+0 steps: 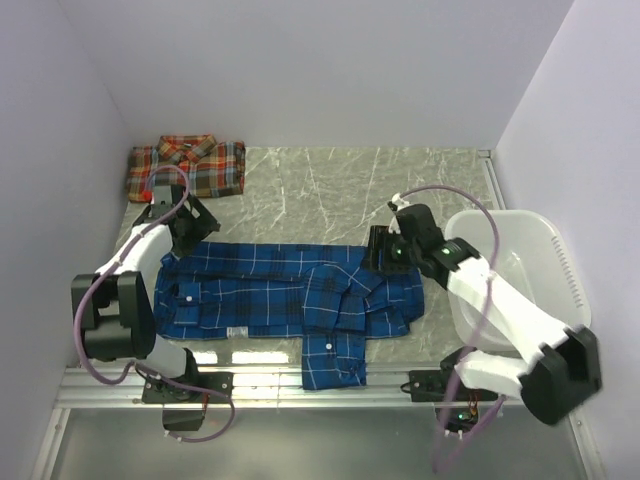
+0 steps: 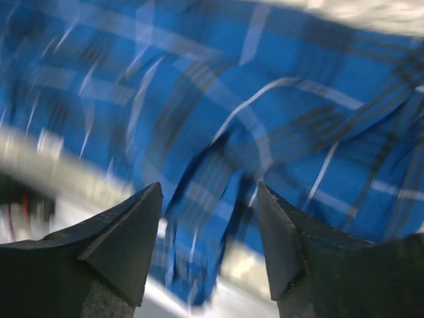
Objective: Fold and stack the long sleeve shirts
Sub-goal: Fold the shirt
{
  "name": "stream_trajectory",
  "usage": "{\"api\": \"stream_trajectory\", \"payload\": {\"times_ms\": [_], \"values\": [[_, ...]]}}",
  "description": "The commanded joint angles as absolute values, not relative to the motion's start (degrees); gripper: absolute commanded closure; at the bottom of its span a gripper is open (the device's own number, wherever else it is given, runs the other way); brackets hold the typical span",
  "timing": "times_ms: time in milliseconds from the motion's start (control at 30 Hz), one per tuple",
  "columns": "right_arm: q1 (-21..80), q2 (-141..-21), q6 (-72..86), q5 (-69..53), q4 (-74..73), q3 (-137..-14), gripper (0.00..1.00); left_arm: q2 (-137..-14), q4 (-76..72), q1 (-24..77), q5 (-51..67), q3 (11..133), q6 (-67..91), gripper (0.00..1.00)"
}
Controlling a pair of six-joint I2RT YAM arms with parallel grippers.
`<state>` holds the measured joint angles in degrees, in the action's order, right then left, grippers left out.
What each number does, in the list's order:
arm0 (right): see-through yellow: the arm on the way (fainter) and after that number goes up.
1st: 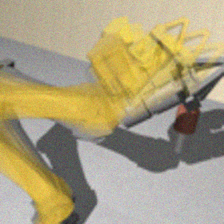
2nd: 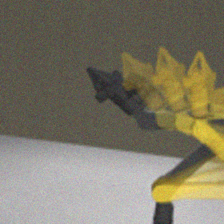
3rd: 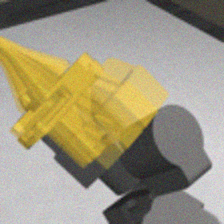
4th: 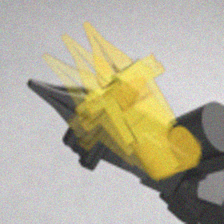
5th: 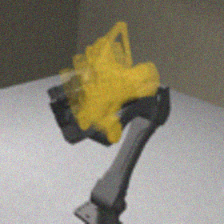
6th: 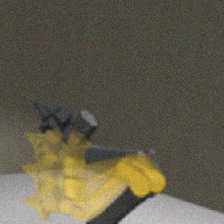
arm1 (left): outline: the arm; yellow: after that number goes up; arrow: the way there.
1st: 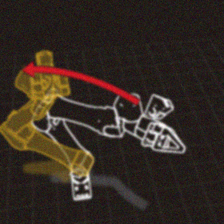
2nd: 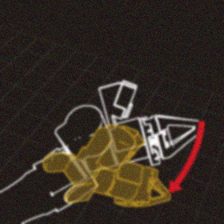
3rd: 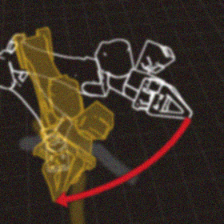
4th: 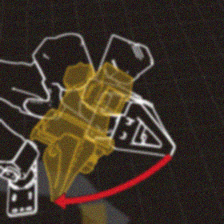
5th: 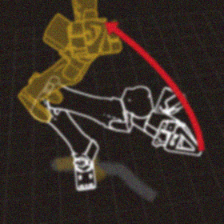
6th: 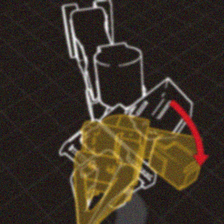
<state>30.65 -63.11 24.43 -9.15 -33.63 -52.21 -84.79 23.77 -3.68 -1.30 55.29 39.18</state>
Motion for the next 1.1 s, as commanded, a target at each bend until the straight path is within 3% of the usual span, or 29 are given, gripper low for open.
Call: {"api": "stream_trajectory", "payload": {"times_ms": [0, 233, 700, 900, 1067], "values": [[26.9, -71.2, 32.9, -7.3, -23.1, -49.0, 0.35, -86.8, 22.6, -4.4, -1.1, 54.6, 43.3, 0.05], [20.7, -87.5, 39.0, -3.7, -13.5, -51.5, 0.39, -94.7, 21.0, -9.4, -0.5, 56.2, 46.9, 0.05], [14.9, -112.5, 38.7, 1.4, -20.7, -75.9, 0.33, -109.5, 21.6, -15.6, -0.5, 68.8, 48.3, 0.05], [14.2, -116.2, 34.8, 0.9, -21.5, -84.6, 0.31, -112.1, 22.3, -15.6, -0.5, 73.6, 47.1, 0.05], [14.7, -107.9, 33.8, -2.5, -18.1, -80.3, 0.3, -102.9, 24.1, -15.3, -0.9, 71.9, 46.0, 0.04]]}}
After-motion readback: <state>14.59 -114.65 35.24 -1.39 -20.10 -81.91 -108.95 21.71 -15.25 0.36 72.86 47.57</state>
